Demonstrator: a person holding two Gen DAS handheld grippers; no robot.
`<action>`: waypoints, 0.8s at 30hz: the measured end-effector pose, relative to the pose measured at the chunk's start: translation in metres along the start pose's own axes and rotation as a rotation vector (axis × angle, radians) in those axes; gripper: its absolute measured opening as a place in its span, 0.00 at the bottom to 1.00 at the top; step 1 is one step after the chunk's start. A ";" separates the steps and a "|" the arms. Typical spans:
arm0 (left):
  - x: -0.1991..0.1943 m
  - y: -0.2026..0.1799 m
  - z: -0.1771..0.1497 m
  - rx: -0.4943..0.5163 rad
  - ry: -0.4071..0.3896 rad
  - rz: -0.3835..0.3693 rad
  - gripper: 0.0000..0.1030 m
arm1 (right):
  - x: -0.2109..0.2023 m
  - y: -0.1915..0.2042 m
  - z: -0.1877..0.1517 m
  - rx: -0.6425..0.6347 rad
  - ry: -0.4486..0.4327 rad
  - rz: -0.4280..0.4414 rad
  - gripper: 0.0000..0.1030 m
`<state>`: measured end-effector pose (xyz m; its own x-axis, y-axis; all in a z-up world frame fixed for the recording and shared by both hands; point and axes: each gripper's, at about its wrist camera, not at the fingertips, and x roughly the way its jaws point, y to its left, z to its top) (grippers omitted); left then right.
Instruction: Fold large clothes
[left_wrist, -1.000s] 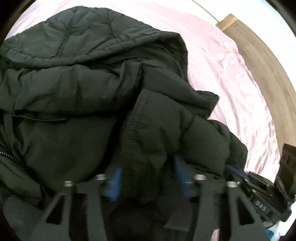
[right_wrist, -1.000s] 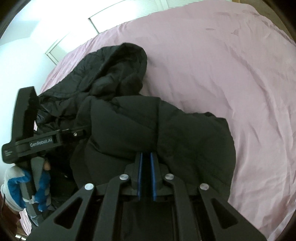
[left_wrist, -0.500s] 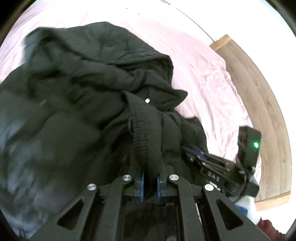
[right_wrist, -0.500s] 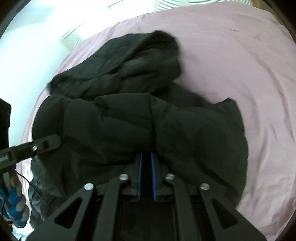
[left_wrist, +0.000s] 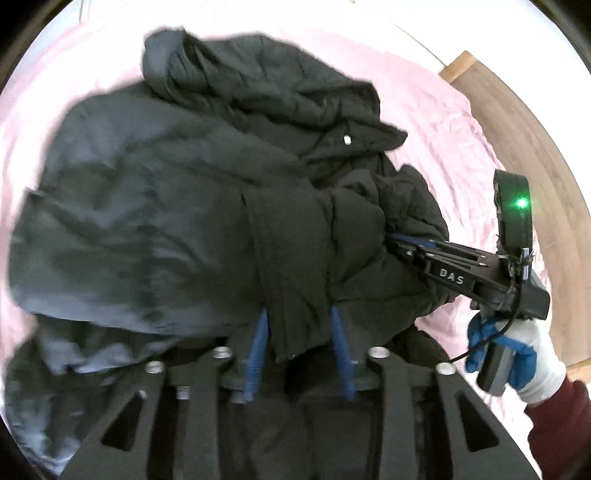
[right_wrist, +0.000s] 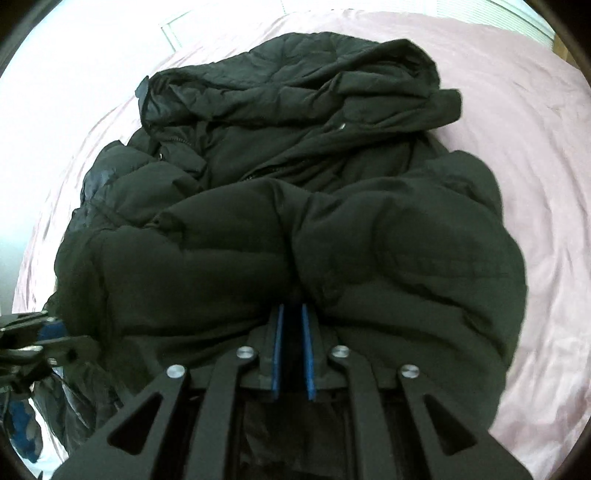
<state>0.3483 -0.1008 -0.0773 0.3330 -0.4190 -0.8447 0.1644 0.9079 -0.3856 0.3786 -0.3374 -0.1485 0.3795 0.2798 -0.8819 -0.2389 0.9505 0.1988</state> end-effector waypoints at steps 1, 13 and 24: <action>-0.010 0.000 0.001 0.010 -0.018 0.008 0.38 | -0.004 0.003 0.002 -0.001 -0.008 -0.003 0.20; 0.028 -0.036 0.048 0.170 -0.069 0.002 0.41 | -0.049 0.007 0.015 0.034 -0.138 -0.059 0.61; 0.111 0.002 0.038 0.177 0.067 0.069 0.32 | 0.010 -0.034 -0.020 0.095 -0.047 -0.097 0.63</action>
<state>0.4209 -0.1453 -0.1575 0.2873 -0.3485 -0.8922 0.3061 0.9160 -0.2592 0.3729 -0.3699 -0.1728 0.4390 0.1902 -0.8781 -0.1141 0.9812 0.1555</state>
